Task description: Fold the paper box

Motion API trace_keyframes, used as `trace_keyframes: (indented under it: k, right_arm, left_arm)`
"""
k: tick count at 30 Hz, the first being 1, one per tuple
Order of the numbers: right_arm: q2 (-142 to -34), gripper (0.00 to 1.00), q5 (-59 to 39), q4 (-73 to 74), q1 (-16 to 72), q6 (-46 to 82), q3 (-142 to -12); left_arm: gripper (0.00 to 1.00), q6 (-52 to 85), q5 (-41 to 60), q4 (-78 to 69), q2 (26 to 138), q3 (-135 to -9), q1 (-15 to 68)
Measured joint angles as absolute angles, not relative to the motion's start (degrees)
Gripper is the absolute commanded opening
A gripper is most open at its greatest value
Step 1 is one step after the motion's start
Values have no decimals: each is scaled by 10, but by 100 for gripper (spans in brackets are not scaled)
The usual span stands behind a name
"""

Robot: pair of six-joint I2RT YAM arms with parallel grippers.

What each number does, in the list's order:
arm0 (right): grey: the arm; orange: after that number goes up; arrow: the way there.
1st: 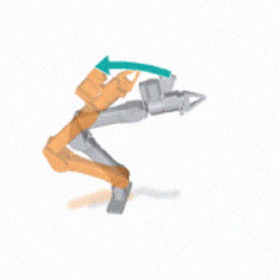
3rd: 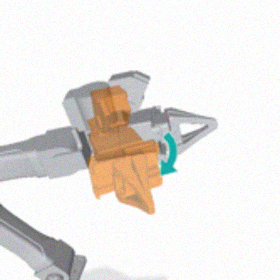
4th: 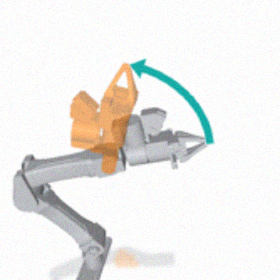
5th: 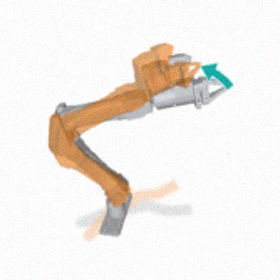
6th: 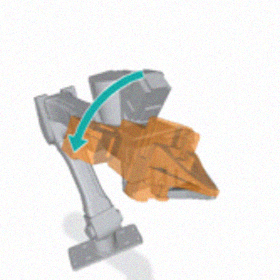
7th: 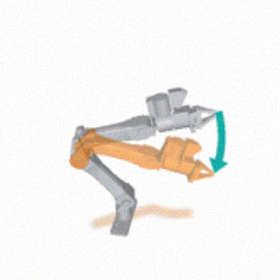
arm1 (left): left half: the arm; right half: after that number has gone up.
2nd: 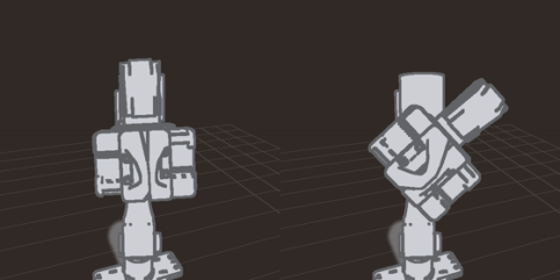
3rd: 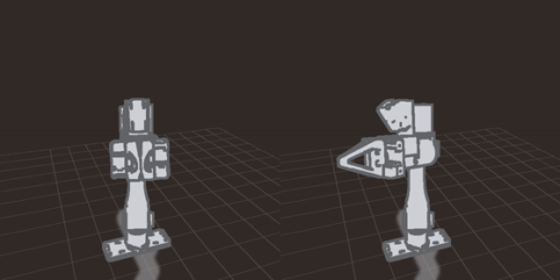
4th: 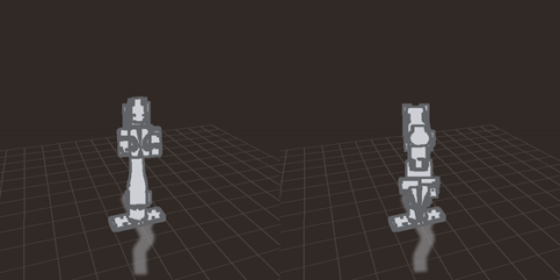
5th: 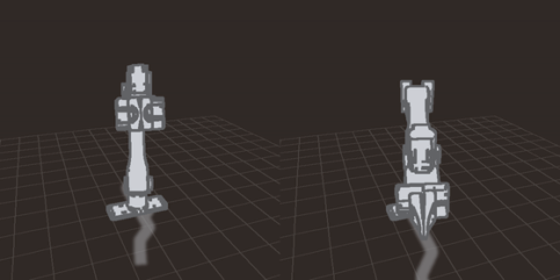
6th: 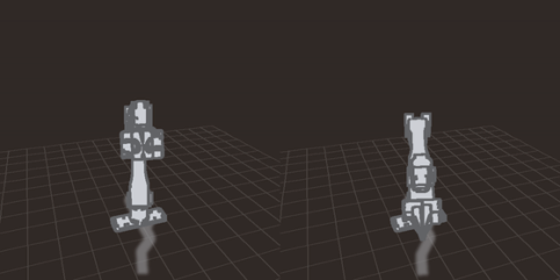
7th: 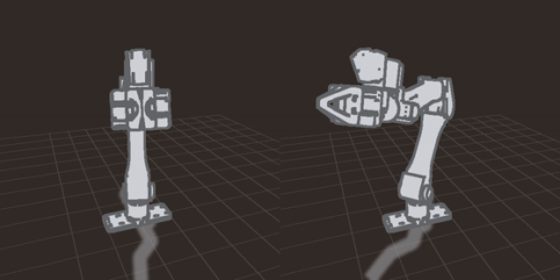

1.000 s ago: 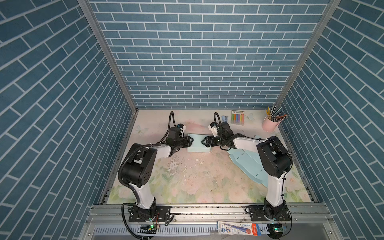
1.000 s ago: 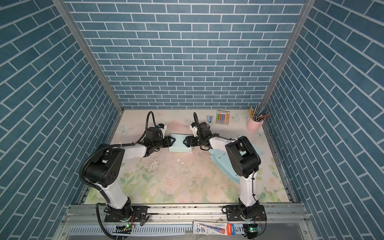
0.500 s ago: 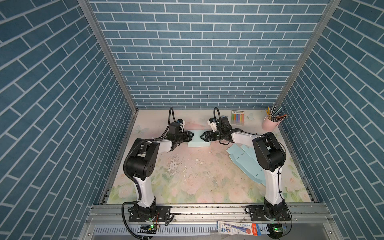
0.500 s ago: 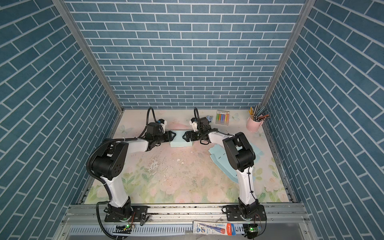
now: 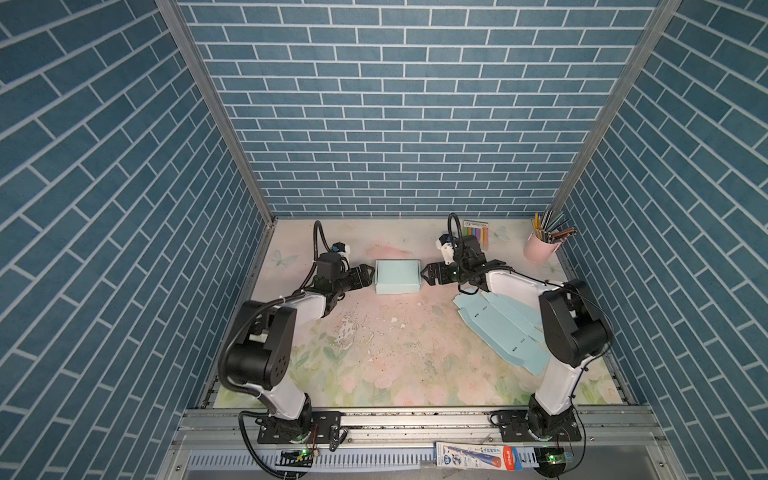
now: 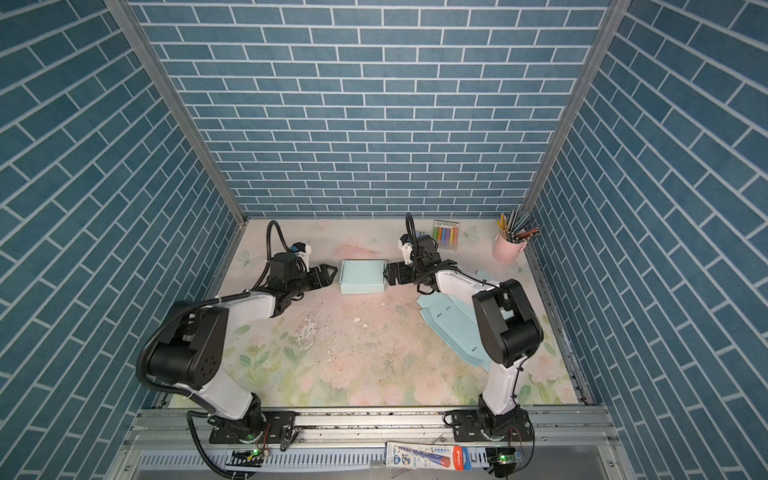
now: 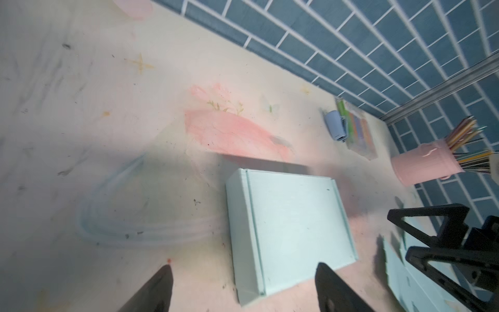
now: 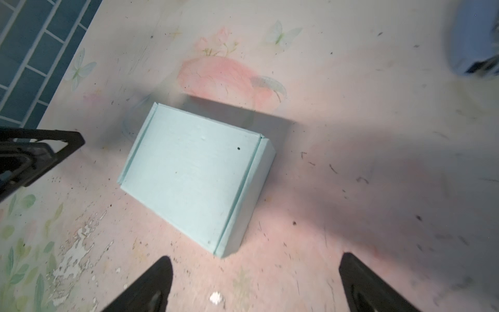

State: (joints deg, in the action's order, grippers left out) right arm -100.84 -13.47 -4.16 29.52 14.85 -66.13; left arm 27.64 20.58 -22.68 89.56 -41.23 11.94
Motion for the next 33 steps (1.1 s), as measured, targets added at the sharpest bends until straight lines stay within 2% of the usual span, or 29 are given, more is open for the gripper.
trace_keyframes:
  k: [6, 11, 17, 22, 28, 33]
  right_arm:
    - [-888, 92, -36, -115, 330, 135, -575]
    - [-854, 91, 45, -205, 387, 140, -531]
    - [-849, 81, 112, -274, 414, 156, -510]
    - [-891, 64, 151, -296, 423, 164, -516]
    - [-930, 31, 171, -302, 428, 166, -518]
    - [-930, 20, 194, -309, 430, 167, -521]
  left_arm:
    - [83, 289, 204, -224, 757, -334, 130]
    - [83, 290, 192, -194, 675, -298, 177]
    - [83, 292, 184, -170, 623, -285, 201]
    - [83, 292, 176, -156, 604, -282, 201]
    - [84, 292, 171, -138, 576, -273, 202]
    - [83, 292, 165, -133, 562, -268, 202]
